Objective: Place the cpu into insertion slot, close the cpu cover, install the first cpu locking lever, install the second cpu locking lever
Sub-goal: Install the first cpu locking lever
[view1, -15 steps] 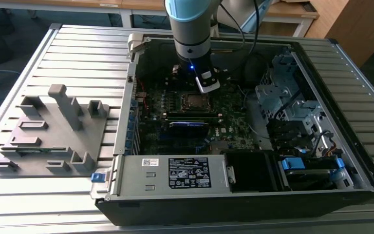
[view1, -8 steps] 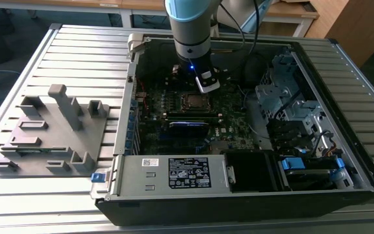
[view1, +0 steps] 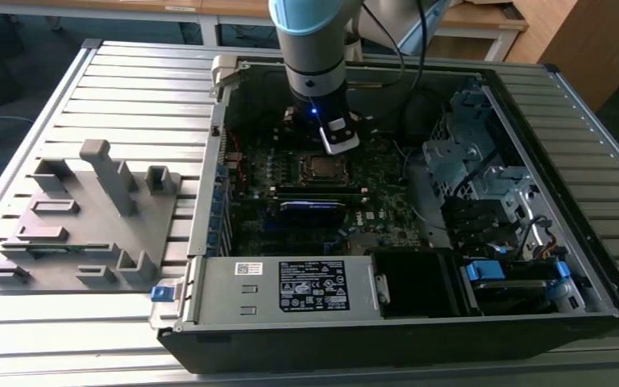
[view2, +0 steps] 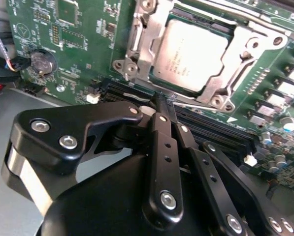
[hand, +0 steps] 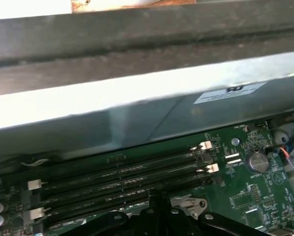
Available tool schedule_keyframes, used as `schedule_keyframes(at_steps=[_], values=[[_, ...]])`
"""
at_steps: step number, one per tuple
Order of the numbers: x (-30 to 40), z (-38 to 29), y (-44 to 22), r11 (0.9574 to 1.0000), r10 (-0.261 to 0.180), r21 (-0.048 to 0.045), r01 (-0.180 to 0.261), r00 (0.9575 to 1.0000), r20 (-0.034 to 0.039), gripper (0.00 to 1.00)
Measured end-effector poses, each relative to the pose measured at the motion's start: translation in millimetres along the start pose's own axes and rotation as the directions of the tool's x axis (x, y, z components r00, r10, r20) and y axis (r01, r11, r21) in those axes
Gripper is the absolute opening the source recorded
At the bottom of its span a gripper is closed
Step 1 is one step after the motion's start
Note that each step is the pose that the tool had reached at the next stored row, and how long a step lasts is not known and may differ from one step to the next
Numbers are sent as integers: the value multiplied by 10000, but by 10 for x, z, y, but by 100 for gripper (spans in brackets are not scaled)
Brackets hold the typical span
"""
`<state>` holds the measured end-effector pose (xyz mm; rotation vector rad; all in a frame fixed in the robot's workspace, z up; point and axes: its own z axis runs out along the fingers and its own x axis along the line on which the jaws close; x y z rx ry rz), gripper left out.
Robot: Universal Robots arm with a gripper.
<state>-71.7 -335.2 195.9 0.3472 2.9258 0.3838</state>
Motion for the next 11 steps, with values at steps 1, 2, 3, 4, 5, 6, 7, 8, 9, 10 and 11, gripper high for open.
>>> schedule_keyframes(at_steps=[1,2,3,4,5,6,7,8,9,10,11], values=[[13,-2,-1,10000,18,3,-18,10000,5,10],[25,-4,-1,10000,39,5,-39,10000,11,10],[35,-5,0,10000,63,9,-63,10000,18,10],[42,-6,1,10000,89,12,-89,10000,25,10],[49,-7,3,9999,119,17,-119,9999,34,10],[54,-6,5,9999,158,22,-158,9999,45,10],[58,-5,6,9998,195,26,-195,9998,56,10],[59,-4,9,9997,237,33,-237,9997,68,10],[61,-3,11,9996,284,40,-285,9996,81,10],[61,0,13,9994,340,46,-340,9994,98,10],[62,3,14,9992,405,54,-406,9991,117,10]])
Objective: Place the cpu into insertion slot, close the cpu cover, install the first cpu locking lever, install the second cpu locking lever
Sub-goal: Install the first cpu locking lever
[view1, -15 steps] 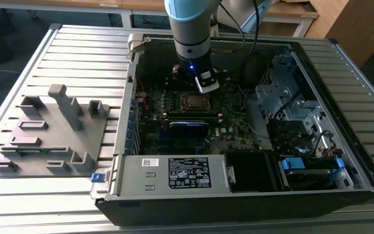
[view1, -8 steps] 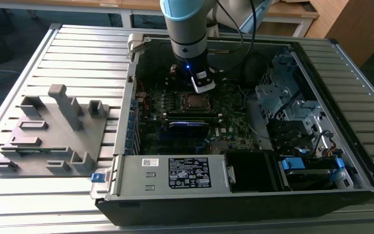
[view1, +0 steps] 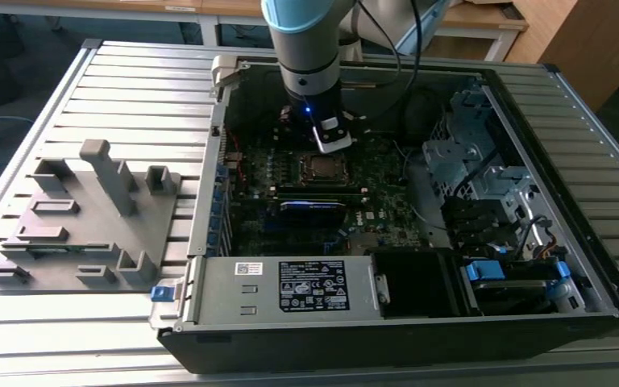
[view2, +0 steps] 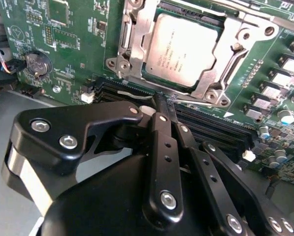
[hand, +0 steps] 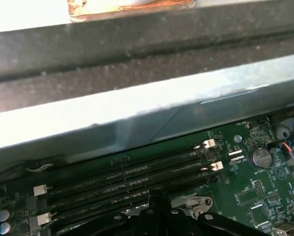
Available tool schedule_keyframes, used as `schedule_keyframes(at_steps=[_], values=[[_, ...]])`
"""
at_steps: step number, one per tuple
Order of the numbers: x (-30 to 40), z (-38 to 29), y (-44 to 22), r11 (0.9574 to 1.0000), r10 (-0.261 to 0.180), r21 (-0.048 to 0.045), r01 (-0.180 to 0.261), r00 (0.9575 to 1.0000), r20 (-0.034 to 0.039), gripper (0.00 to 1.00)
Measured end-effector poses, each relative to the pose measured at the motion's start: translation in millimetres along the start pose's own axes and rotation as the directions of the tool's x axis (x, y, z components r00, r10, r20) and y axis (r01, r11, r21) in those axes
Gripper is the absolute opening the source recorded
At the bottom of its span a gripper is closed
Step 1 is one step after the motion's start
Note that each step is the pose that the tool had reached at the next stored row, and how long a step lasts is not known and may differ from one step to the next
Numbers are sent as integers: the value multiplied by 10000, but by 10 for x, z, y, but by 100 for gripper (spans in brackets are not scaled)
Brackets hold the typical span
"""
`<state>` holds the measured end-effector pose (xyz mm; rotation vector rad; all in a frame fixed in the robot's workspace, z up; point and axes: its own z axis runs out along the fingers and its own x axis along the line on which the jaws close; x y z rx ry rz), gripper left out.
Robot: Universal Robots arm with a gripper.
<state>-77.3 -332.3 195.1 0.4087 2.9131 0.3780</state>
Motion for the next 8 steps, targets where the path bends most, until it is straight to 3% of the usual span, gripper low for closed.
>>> schedule_keyframes(at_steps=[8], values=[[4,20,-1,9982,585,81,-586,9981,170,10]])
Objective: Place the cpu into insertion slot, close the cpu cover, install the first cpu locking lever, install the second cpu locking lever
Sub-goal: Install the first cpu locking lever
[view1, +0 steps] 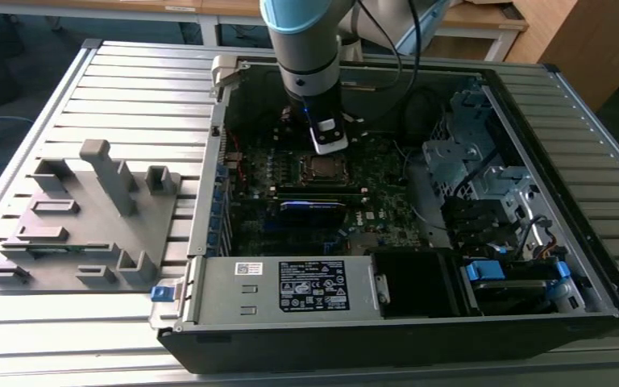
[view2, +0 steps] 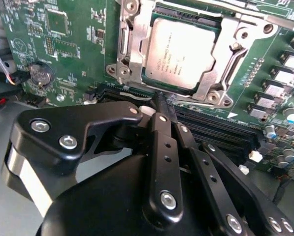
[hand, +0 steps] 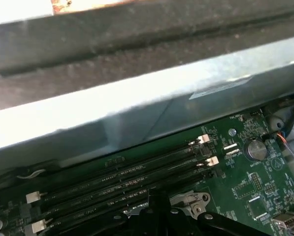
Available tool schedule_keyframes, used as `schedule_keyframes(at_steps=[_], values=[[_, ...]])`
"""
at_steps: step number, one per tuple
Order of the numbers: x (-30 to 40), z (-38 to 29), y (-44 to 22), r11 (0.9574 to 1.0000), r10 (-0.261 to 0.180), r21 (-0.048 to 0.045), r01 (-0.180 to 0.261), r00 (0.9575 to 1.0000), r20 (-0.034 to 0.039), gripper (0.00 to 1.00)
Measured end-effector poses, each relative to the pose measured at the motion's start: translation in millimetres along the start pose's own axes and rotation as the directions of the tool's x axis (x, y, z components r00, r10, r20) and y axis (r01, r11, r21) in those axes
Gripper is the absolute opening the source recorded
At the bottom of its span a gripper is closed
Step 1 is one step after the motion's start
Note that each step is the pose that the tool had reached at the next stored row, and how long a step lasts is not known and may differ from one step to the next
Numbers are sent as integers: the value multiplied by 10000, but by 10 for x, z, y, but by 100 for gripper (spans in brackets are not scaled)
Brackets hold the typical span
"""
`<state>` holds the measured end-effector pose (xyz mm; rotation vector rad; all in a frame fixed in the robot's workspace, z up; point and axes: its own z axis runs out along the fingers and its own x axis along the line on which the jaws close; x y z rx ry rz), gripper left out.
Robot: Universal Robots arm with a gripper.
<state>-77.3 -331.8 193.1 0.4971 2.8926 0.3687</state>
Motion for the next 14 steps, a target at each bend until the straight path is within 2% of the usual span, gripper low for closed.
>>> schedule_keyframes(at_steps=[9,14], values=[[7,19,19,9995,305,42,-305,9995,88,10],[-2,32,43,9992,392,53,-393,9992,114,10]])
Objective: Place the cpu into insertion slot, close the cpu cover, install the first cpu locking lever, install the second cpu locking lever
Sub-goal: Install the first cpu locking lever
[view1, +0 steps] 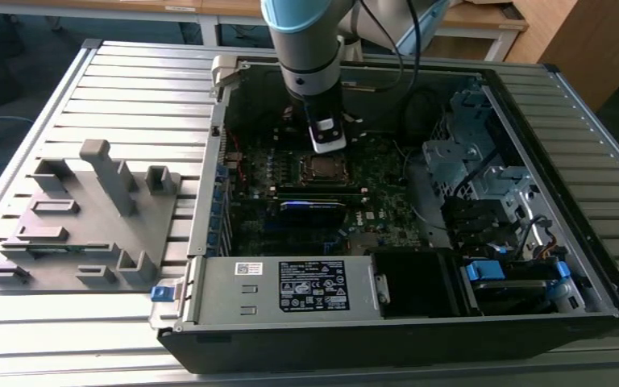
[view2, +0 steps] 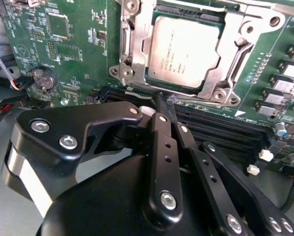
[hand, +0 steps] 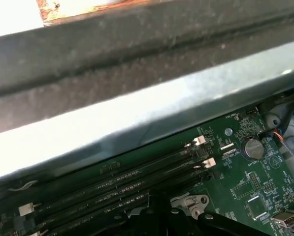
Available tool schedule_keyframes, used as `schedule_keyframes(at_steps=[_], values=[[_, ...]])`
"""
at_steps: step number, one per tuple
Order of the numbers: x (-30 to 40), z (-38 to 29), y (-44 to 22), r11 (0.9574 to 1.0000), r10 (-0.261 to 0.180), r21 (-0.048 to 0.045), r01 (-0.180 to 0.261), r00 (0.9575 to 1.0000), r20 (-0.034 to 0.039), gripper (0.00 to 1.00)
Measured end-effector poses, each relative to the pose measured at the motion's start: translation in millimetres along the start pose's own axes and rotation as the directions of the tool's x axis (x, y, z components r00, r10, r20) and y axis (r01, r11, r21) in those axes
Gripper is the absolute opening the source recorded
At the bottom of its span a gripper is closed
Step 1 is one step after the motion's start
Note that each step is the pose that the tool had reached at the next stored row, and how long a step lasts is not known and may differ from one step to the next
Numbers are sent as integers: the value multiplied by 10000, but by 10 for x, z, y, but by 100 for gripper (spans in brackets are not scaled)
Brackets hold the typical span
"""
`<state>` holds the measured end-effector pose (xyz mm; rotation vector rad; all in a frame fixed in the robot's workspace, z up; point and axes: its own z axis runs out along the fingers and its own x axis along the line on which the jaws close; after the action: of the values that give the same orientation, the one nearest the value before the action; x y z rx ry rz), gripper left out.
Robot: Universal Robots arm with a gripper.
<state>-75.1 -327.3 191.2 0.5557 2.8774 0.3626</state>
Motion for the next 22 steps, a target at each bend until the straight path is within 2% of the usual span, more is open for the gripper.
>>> schedule_keyframes(at_steps=[11,19,22], values=[[-30,17,39,10000,84,33,-85,10000,33,10],[-43,-9,51,9999,97,45,-97,9999,44,10],[-47,-10,53,9999,96,103,-97,9999,66,10]])
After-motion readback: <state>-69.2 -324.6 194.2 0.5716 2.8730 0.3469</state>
